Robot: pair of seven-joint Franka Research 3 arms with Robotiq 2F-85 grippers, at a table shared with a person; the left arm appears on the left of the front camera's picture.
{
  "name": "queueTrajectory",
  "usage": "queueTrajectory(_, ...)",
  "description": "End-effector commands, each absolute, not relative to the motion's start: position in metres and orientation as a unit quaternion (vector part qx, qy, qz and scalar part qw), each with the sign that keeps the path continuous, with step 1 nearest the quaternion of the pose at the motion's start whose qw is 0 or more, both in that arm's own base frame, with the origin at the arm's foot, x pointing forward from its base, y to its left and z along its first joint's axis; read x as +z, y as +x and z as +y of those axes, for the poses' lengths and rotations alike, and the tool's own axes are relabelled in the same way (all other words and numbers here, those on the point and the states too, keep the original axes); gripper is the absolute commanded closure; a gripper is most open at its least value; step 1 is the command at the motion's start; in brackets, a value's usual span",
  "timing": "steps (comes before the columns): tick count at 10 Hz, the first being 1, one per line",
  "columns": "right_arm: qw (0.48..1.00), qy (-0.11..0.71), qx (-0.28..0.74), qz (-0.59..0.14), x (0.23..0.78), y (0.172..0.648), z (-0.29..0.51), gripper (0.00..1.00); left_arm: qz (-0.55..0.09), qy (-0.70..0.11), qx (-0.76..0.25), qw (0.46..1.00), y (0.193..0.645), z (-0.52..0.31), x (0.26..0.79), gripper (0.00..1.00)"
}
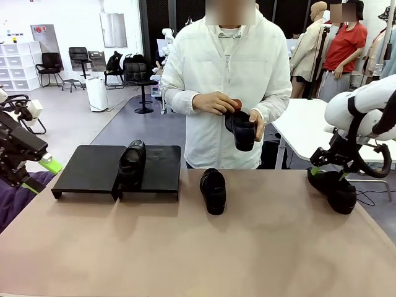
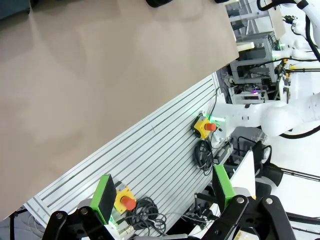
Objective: Organize the shoes by placing them on the stand.
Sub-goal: Pick up one Shoe and place it in the middle of the table.
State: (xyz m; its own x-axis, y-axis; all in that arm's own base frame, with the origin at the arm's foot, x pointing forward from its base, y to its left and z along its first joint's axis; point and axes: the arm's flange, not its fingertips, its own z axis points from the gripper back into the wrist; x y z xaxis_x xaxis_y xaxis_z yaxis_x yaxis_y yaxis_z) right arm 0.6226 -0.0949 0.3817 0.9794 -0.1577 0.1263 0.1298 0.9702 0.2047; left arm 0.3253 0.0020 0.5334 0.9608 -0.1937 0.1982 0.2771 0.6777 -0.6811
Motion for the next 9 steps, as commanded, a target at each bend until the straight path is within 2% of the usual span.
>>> queueTrajectory(1, 0.991, 0.094, -0.064, -0.068, 0.388, 0.629, -0.095, 0.00, -0.058, -0.389, -0.137, 0.909, 0.326, 0.002, 0.535, 0.00)
queueTrajectory(5, 0.993, 0.071, -0.078, -0.059, 0.385, 0.631, -0.095, 0.00, -0.058, -0.389, -0.137, 0.909, 0.326, 0.002, 0.535, 0.00)
queueTrajectory(9, 0.992, 0.077, -0.097, -0.018, 0.373, 0.634, -0.096, 0.00, -0.058, -0.389, -0.137, 0.909, 0.326, 0.002, 0.535, 0.00)
